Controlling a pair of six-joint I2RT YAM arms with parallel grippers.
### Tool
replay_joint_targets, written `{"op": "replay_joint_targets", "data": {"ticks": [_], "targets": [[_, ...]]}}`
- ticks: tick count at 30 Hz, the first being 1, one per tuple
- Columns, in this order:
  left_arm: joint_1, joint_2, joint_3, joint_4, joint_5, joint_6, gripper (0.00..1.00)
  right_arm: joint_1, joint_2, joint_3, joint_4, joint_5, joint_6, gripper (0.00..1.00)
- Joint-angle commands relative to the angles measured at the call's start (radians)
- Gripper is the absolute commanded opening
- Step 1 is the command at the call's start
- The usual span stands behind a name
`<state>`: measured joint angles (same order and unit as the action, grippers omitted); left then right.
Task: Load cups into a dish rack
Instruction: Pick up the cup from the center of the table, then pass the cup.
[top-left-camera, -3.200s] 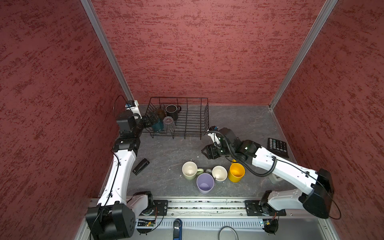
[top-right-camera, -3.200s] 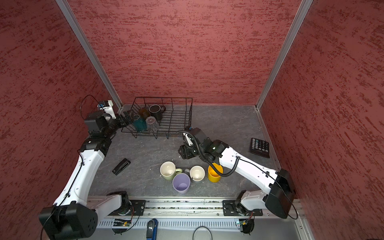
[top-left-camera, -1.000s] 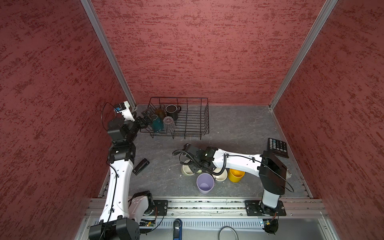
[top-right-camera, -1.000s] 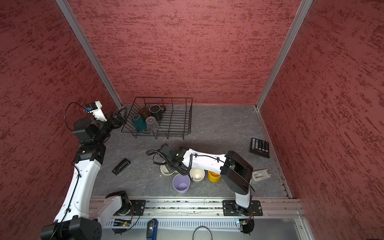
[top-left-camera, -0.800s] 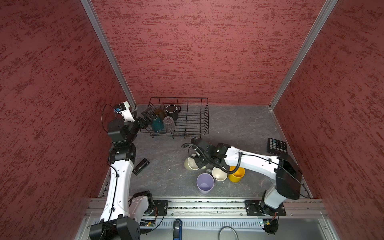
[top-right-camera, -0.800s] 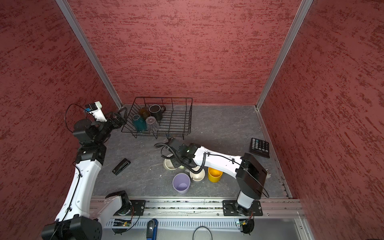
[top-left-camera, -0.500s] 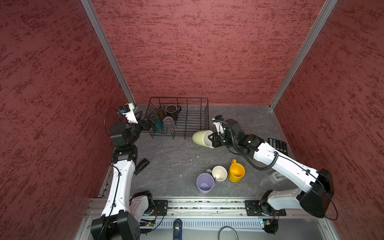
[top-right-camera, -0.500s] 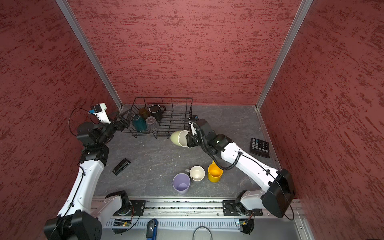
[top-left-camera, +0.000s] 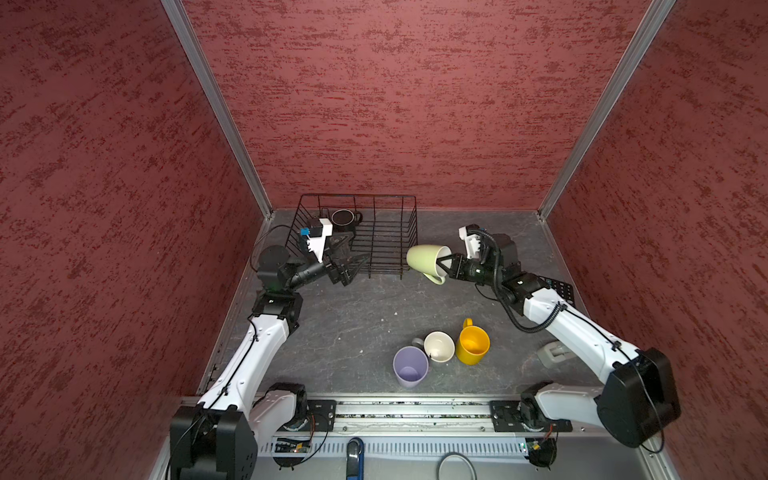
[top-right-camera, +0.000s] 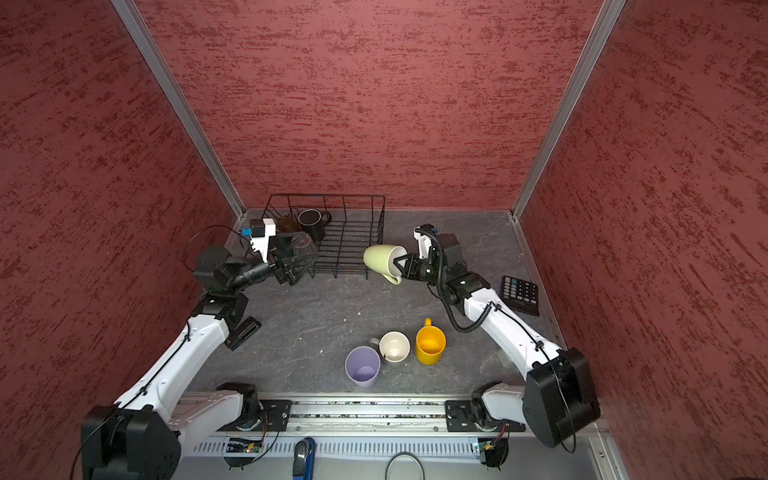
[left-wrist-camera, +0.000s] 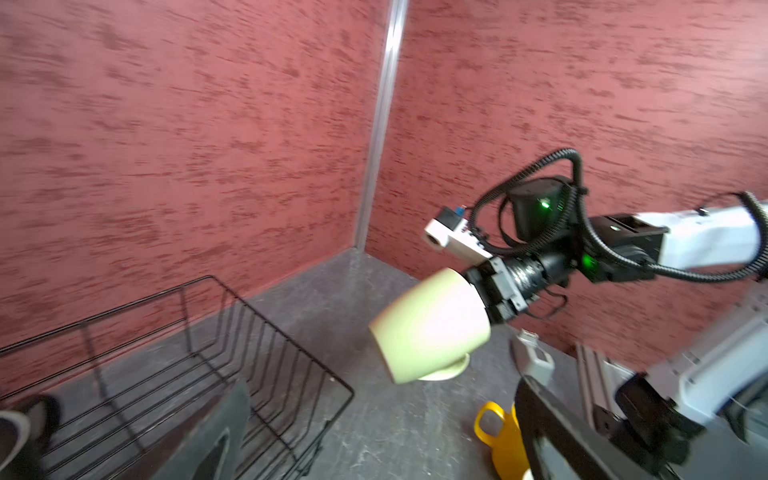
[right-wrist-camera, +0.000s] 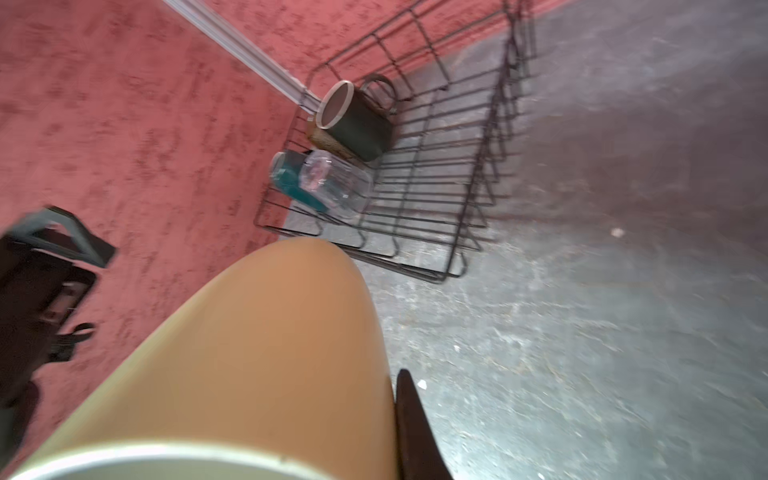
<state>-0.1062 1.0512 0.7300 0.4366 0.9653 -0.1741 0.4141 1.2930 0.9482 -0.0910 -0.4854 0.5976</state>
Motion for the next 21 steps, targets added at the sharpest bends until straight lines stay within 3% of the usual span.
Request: {"op": "replay_joint_targets", "data": {"ticks": [1,11,21], "targets": [[-0.044,0.026,-0.002,-0.021,0.089,0.072,1.0,-0.002,-0.028,0.03,0.219,-0.182,0.031,0.0],[-0.128,0.088,-0.02,0.13,0.161,0.021,1.0,0.005,-0.05,-0.03,0.437,-0.4,0.098,0.0],[-0.154,0.101,-0.018,0.142,0.193,0.01,1.0,0.068,-0.007,-0.013,0.515,-0.454,0.125,0.0]]}}
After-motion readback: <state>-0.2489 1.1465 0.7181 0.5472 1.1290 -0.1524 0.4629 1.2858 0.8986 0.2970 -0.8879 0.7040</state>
